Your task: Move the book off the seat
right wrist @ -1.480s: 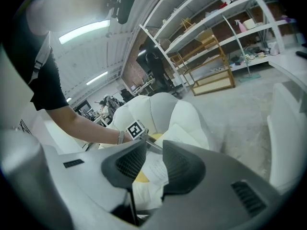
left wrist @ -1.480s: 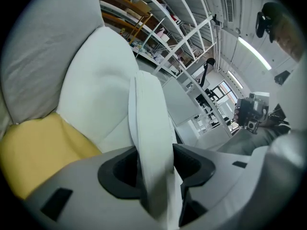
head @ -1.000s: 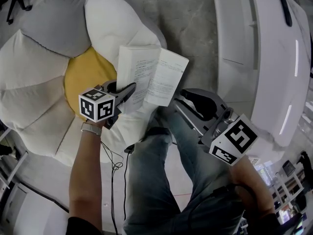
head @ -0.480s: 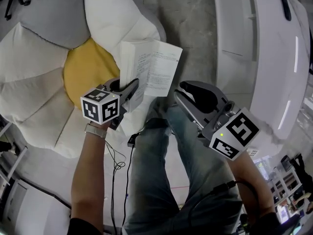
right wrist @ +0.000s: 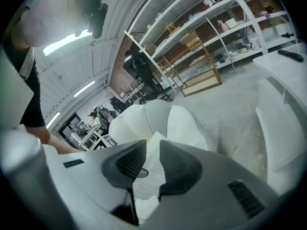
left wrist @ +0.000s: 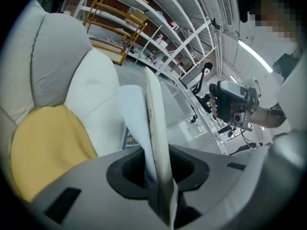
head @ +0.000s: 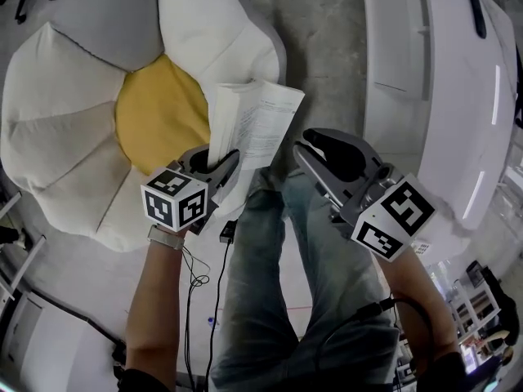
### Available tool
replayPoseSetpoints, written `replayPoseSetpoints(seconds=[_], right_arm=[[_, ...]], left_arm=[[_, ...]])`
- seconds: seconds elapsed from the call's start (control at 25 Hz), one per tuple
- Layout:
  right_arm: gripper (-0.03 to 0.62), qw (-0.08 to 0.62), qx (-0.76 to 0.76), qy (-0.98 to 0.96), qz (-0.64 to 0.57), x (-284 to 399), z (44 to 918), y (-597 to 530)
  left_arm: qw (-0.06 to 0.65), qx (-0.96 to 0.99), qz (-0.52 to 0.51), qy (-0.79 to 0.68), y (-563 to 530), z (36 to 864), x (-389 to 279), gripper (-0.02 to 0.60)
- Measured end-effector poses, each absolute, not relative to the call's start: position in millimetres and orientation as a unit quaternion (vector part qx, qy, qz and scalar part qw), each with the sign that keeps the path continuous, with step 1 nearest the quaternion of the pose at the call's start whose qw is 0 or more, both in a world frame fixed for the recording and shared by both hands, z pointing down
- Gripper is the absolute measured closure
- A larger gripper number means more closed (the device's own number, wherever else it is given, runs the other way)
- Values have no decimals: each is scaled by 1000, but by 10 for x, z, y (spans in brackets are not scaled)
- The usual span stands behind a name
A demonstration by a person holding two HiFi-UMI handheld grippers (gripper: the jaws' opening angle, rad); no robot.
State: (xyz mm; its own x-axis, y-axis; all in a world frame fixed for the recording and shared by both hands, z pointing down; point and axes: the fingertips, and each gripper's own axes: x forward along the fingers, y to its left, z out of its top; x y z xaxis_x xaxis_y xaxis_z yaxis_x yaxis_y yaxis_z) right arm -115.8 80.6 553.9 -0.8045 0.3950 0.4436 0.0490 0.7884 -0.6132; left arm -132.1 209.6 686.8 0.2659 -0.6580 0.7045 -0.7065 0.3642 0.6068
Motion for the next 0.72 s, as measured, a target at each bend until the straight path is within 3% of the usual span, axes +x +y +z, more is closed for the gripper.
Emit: replayPoseSetpoints(seconds=[0.72], right_arm=[[502, 263, -113, -911, 298, -1260, 4991, 1028]], left_arm=[[529, 535, -18, -659, 2325, 5637, -1239, 465]])
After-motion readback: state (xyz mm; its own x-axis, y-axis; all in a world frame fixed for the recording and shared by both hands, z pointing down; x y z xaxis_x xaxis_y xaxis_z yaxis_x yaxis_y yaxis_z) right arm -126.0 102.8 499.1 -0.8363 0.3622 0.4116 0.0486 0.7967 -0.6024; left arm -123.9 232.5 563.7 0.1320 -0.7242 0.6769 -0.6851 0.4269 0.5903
